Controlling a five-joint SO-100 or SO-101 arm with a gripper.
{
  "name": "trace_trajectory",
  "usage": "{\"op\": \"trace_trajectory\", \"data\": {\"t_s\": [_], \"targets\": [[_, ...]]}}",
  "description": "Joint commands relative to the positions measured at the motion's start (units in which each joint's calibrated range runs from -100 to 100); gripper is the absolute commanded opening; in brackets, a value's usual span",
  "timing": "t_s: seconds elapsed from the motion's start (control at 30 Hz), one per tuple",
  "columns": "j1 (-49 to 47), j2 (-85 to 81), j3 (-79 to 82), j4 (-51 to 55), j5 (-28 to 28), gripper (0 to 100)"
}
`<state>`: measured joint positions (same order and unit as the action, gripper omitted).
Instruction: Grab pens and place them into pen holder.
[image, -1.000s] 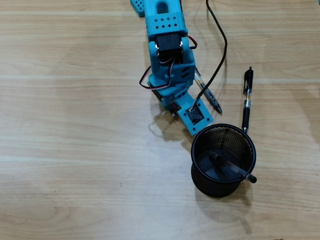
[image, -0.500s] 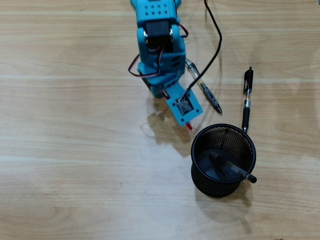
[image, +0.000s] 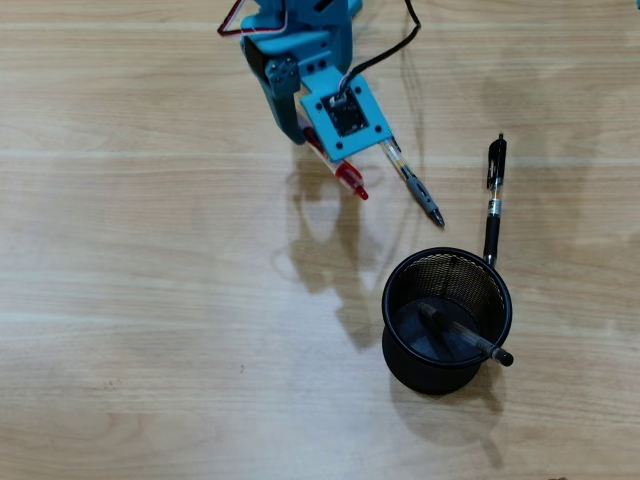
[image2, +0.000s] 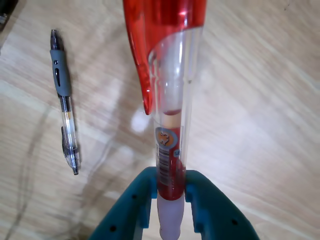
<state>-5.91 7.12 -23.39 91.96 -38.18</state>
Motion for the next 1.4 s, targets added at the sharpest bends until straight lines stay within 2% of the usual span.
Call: {"op": "trace_trajectory", "data": {"t_s": [0.0,0.27,0.47,0.63,1.0,1.17,1.37], "targets": [[-0.9,-6.6,-4.1,-4.2,0.1,2],[-6.2,-10.8,-17.5,-20.3,-1.1,2],[-10.3,-10.4,-17.8,-28.5,-4.2,2],[-13.6,-10.3,-8.5,-38.2,-8.5,2],[-14.9,-5.4,20.1,-83.8,-15.7,2],[-14.7,1.1,24.0,-91.5,-18.2,2],[-13.7,10.0,24.2,-98.8,-18.5,2]]}}
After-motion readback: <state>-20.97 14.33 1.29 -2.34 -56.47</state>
